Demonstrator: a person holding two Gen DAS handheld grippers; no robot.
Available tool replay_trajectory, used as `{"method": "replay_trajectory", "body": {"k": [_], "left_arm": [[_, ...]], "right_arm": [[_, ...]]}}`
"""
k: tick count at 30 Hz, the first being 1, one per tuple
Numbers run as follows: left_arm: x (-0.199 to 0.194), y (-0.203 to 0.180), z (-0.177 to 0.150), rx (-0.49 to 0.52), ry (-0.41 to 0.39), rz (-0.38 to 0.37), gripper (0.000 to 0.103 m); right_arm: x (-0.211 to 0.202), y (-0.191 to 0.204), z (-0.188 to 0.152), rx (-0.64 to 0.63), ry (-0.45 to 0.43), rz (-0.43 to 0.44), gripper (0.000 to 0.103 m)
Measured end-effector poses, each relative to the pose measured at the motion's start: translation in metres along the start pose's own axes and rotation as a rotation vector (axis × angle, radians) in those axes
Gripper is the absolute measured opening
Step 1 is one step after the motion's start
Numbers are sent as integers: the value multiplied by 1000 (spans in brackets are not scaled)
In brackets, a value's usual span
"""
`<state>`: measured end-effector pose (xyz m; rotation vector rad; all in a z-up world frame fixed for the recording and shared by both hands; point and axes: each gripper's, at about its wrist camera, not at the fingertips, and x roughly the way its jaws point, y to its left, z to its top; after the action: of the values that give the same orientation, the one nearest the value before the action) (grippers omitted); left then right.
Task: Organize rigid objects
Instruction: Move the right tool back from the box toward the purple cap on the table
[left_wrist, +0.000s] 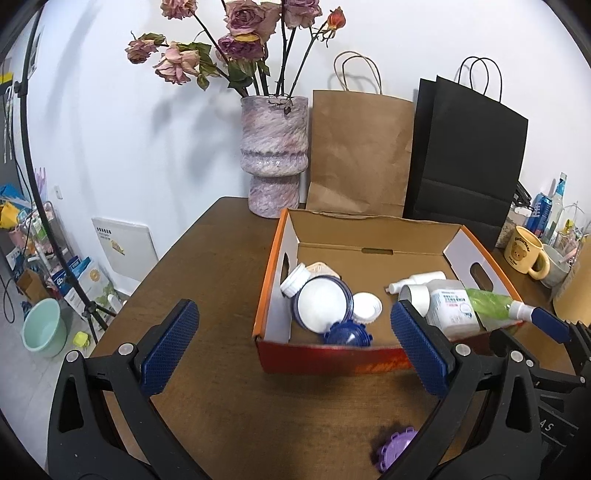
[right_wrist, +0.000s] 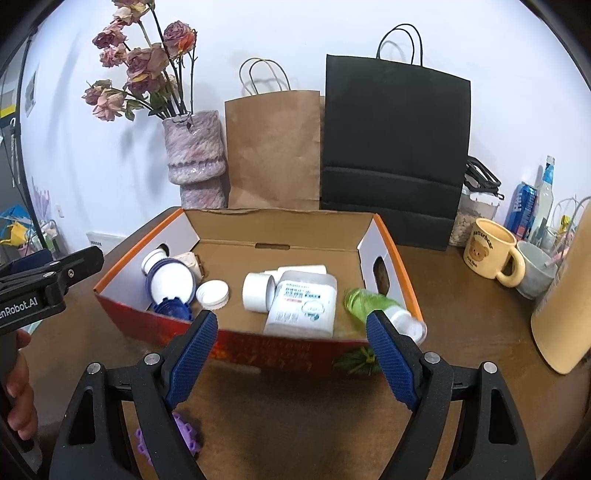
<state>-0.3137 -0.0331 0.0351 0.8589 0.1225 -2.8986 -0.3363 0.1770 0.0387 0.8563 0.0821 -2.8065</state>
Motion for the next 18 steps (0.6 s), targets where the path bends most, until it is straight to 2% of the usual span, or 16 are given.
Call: {"method": "replay_trajectory", "body": {"k": [8, 18], "left_arm": [[-24, 11, -15, 13, 5, -6, 103], [-47, 28, -37, 41, 16, -5, 103]], "right_arm": [[-18, 5, -13, 45, 25, 35, 87], [-28, 19, -32, 50, 74, 31, 87]]}}
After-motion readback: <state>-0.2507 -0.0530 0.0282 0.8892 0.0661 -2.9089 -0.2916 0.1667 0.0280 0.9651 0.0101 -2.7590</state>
